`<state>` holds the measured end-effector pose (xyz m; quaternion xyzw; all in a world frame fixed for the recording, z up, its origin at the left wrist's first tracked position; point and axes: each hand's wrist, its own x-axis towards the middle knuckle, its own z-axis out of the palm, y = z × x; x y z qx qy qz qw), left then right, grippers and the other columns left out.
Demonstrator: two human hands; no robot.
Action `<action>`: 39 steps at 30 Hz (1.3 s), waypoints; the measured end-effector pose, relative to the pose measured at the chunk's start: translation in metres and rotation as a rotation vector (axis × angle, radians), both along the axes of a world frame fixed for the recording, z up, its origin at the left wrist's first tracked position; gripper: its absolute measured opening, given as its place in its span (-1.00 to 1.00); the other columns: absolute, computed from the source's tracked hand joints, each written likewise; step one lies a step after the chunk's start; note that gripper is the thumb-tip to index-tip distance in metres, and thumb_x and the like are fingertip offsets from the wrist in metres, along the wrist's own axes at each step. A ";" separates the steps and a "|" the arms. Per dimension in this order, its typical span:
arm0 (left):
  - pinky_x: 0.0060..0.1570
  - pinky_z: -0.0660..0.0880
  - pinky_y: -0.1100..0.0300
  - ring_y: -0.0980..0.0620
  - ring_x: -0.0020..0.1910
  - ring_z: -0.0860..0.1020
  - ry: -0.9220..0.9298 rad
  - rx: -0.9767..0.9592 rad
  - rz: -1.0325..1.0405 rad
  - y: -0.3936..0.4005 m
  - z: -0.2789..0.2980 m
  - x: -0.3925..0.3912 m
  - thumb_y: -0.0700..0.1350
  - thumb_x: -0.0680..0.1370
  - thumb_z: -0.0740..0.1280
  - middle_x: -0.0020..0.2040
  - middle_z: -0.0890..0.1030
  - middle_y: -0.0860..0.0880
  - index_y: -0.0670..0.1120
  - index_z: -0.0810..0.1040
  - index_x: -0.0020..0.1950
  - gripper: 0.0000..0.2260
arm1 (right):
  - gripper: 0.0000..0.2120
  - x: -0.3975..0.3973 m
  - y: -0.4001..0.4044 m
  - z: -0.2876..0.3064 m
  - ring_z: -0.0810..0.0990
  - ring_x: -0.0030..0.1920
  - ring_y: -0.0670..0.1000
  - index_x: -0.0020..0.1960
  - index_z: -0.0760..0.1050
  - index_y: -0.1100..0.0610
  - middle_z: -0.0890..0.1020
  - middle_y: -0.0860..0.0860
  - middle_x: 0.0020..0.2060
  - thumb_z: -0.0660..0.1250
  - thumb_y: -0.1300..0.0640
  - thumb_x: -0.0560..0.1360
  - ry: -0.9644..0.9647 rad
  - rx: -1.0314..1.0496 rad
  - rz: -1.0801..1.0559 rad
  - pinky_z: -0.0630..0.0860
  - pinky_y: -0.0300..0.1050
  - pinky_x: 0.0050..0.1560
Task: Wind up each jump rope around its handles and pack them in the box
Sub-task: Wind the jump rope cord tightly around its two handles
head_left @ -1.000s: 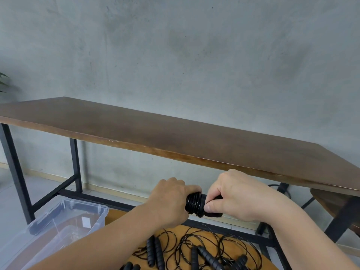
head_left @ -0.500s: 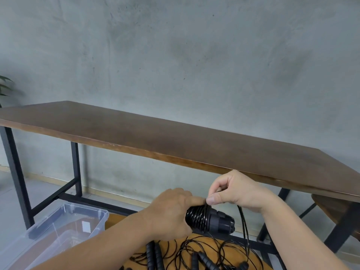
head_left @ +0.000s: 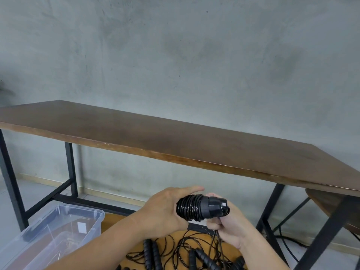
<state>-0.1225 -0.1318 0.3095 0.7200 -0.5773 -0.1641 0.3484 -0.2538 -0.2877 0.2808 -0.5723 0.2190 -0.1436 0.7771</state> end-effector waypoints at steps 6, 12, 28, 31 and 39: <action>-0.11 0.57 0.19 0.12 -0.06 0.56 0.023 -0.044 0.063 -0.008 -0.005 0.008 -0.26 0.34 0.40 0.01 0.59 0.17 0.39 0.45 0.22 -0.35 | -0.83 0.005 0.024 -0.005 0.16 -0.46 -0.09 -0.06 0.49 0.27 0.39 0.04 -0.45 0.14 0.28 0.61 -0.072 0.076 -0.126 0.08 -0.25 -0.49; -0.11 0.50 0.24 0.13 -0.02 0.50 -0.162 -0.046 0.191 -0.014 -0.011 0.012 -0.17 0.38 0.39 -0.02 0.54 0.16 0.39 0.36 0.26 -0.39 | -0.75 0.004 0.046 -0.003 0.19 -0.47 -0.07 0.13 0.55 0.19 0.43 0.05 -0.40 0.15 0.09 0.68 0.094 -0.112 -0.194 0.12 -0.21 -0.47; 0.11 0.35 0.05 -0.05 0.15 0.40 -0.789 0.084 0.303 -0.019 -0.022 0.001 -0.05 0.56 0.28 0.17 0.48 0.00 0.27 0.12 0.45 -0.45 | -0.76 -0.017 0.061 0.045 0.58 -0.12 -0.01 0.07 0.56 0.08 0.60 0.00 -0.10 0.16 0.00 0.62 0.692 -1.465 0.169 0.53 -0.14 -0.12; 0.07 0.35 0.04 -0.06 0.12 0.40 -0.828 0.093 0.252 -0.020 -0.016 -0.002 -0.05 0.56 0.27 0.15 0.48 -0.02 0.26 0.13 0.44 -0.47 | -0.77 -0.018 0.052 0.070 0.58 -0.17 -0.06 -0.02 0.59 0.08 0.62 -0.02 -0.16 0.22 0.00 0.60 0.671 -1.614 0.288 0.53 -0.21 -0.19; 0.01 0.31 0.09 -0.01 0.04 0.39 -0.804 0.144 0.081 -0.013 -0.001 -0.003 -0.02 0.55 0.28 0.01 0.43 0.04 0.28 0.18 0.48 -0.46 | -0.79 -0.002 0.027 0.111 0.60 -0.14 -0.10 -0.08 0.69 0.00 0.68 -0.10 -0.19 0.46 -0.13 0.44 0.590 -1.631 0.432 0.56 -0.15 -0.14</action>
